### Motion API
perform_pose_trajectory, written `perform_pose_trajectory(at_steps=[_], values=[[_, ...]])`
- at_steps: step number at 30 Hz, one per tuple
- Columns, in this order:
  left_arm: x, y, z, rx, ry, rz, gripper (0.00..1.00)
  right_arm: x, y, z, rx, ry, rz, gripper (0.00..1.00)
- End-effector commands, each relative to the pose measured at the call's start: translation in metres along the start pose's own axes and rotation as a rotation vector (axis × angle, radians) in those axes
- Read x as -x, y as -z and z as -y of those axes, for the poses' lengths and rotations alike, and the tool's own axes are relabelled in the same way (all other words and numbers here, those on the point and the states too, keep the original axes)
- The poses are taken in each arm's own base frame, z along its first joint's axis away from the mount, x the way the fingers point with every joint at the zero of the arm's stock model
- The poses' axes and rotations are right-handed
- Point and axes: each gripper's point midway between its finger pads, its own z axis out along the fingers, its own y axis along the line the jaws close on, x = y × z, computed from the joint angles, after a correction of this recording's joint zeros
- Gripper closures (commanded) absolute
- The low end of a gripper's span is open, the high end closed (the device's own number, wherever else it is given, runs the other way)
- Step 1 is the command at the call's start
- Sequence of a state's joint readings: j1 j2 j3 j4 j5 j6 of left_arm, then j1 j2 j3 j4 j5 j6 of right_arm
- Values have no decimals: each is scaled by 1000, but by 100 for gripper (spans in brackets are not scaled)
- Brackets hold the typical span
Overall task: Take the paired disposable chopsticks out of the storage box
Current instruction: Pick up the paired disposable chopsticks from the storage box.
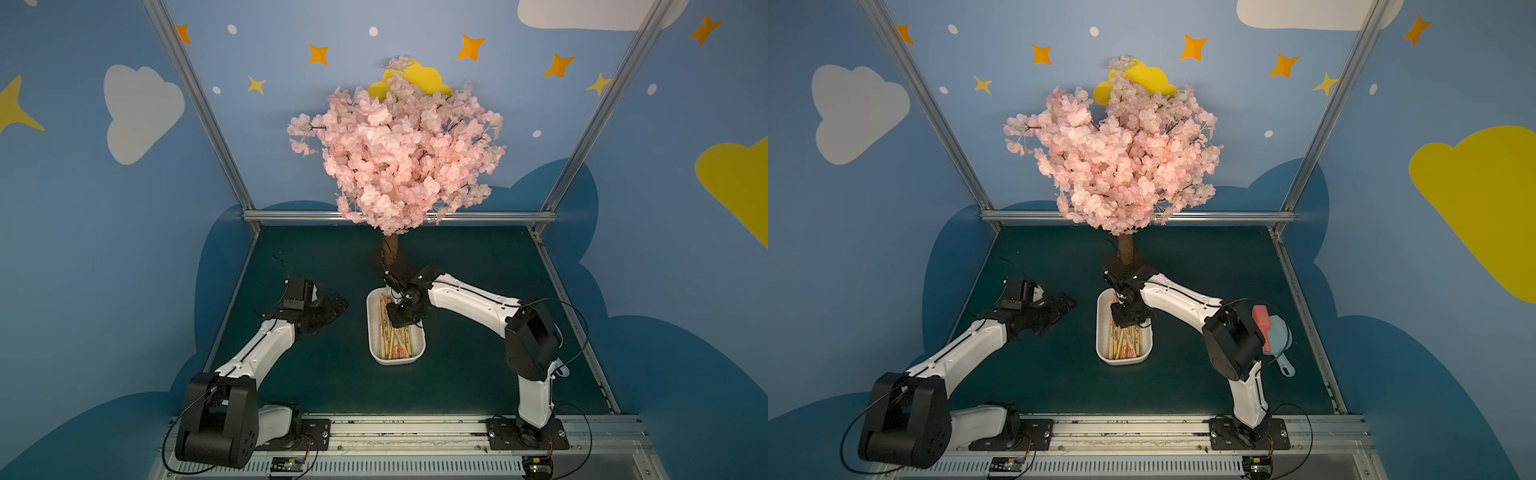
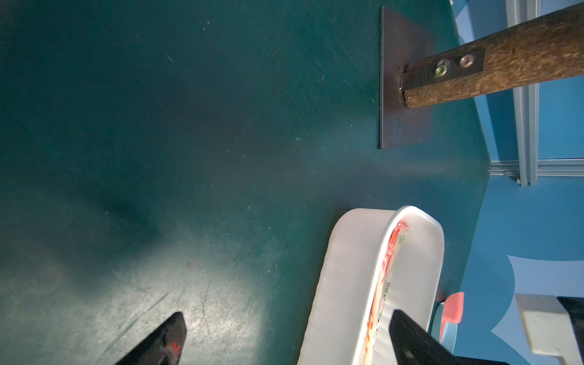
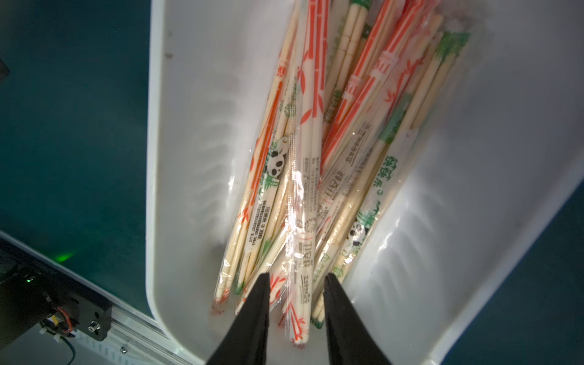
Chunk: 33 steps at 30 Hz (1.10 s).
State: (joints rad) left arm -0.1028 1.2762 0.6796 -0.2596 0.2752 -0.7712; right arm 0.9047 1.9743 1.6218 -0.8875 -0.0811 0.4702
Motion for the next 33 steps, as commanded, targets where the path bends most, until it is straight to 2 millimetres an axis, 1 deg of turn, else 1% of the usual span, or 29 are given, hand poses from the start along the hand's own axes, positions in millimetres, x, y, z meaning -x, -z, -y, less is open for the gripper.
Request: perform_pose_trajectory(at_steps=[1, 9, 13, 17, 24, 29, 31, 33], values=[[1, -2, 5, -27, 6, -8, 0, 12, 1, -2, -28, 27, 24, 68], [-7, -7, 2, -34, 25, -48, 0, 39, -15, -1, -47, 44, 43, 69], [-10, -8, 3, -40, 24, -64, 0, 47, -23, 2, -37, 37, 34, 71], [-11, -9, 2, -42, 25, -70, 0, 50, -32, 5, -31, 28, 17, 72], [-12, -9, 3, -50, 27, -72, 0, 49, -41, 12, -44, 19, -1, 72], [-12, -9, 4, -56, 27, -74, 0, 50, -46, 13, -42, 15, -12, 73], [-12, -9, 5, -58, 26, -74, 0, 50, -48, 12, -36, 16, -14, 73], [-12, -9, 5, -60, 28, -75, 0, 50, -49, 11, -29, 17, -19, 77]])
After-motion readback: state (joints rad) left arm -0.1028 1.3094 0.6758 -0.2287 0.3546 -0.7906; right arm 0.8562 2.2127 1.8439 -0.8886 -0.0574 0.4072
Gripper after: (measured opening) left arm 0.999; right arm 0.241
